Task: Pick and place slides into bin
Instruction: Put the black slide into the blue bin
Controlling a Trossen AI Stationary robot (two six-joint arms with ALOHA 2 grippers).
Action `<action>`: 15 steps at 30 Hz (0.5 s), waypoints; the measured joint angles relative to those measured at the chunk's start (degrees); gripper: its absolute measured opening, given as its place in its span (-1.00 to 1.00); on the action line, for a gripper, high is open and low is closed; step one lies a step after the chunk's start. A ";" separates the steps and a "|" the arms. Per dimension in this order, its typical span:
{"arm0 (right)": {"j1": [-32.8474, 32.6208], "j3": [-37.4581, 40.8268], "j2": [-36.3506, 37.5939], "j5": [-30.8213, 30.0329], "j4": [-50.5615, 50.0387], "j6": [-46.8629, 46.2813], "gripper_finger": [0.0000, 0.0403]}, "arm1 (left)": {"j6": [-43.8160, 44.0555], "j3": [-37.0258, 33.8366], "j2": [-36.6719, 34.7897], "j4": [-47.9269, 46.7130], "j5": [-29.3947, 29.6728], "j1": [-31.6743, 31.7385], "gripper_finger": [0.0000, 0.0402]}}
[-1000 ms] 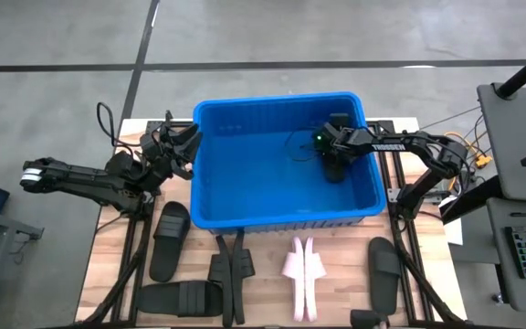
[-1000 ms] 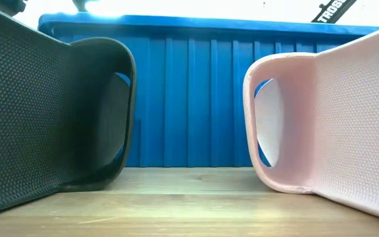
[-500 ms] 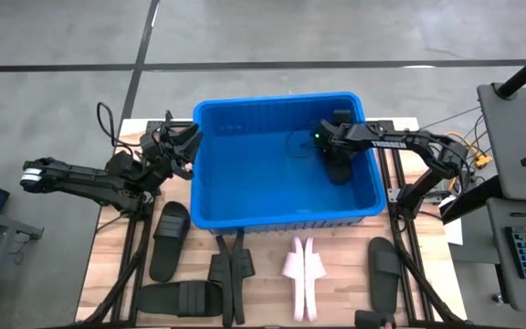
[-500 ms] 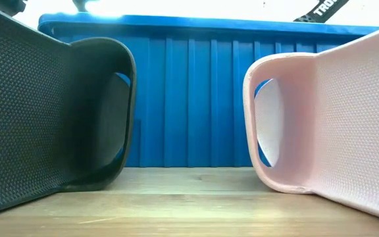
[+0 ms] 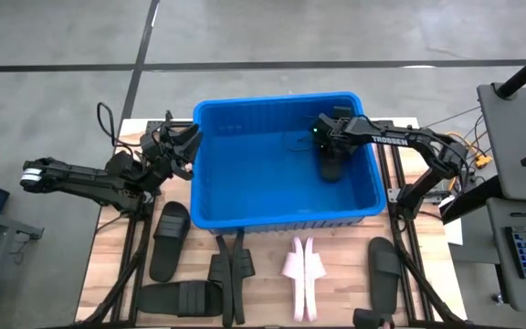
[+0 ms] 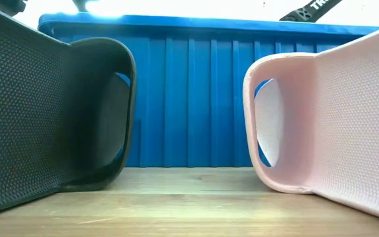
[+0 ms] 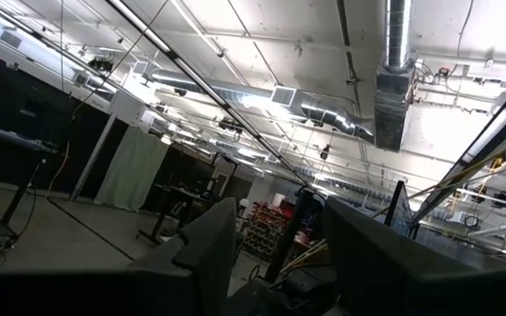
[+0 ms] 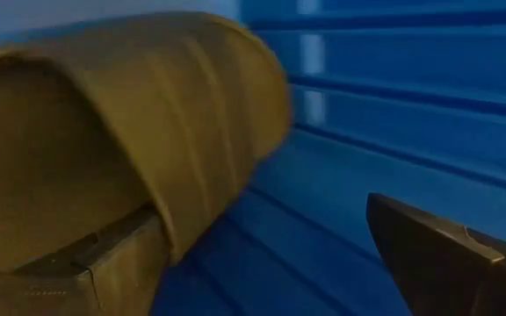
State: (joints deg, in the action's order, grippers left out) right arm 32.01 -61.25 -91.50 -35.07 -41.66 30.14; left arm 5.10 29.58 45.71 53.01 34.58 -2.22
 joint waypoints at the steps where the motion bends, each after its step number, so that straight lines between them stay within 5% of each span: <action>1: 0.00 -0.01 -0.03 1.18 -0.41 0.12 0.81 | 0.00 0.00 0.01 0.00 -0.10 0.00 -0.20; 15: 0.00 0.67 -0.05 9.76 -8.24 -2.18 0.81 | 0.02 0.00 0.01 0.00 -0.36 0.00 -0.20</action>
State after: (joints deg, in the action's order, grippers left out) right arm 32.01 -60.58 -91.55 -25.31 -49.90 27.96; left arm 5.13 29.58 45.72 53.01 34.22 -2.22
